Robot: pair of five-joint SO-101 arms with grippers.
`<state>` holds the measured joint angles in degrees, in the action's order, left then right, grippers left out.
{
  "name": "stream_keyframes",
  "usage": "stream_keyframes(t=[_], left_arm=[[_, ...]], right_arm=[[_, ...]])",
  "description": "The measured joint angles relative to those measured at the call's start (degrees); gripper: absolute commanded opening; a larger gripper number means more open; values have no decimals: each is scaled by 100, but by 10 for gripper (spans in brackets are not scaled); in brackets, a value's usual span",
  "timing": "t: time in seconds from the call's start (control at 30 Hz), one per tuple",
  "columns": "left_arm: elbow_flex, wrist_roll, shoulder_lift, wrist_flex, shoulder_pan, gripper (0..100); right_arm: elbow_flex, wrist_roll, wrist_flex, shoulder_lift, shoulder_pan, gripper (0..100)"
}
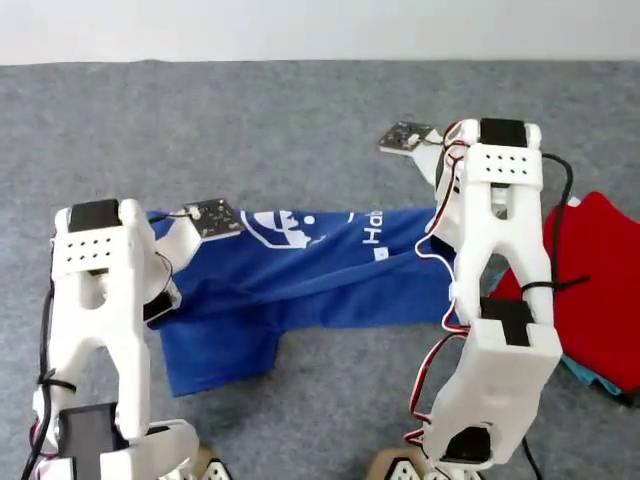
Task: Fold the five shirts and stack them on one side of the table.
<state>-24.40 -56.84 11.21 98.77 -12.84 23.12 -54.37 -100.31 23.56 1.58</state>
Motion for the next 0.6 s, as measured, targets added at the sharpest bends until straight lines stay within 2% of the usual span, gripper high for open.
stream_keyframes(t=[0.07, 0.17, 0.47, 0.53, 0.6], left_arm=[[0, 35, 9, 0, -35, 89], [176, 466, 9, 0, -158, 129], [1029, 774, 9, 0, -387, 133], [1134, 791, 9, 0, -404, 110], [1187, 993, 9, 0, -404, 67]], right_arm=[[0, 0, -18, -9, 0, 126], [0, 185, -18, -193, 9, 225], [0, 677, -18, -976, 18, 231], [0, 695, -18, -1011, 18, 227], [0, 695, -18, -1011, 18, 183]])
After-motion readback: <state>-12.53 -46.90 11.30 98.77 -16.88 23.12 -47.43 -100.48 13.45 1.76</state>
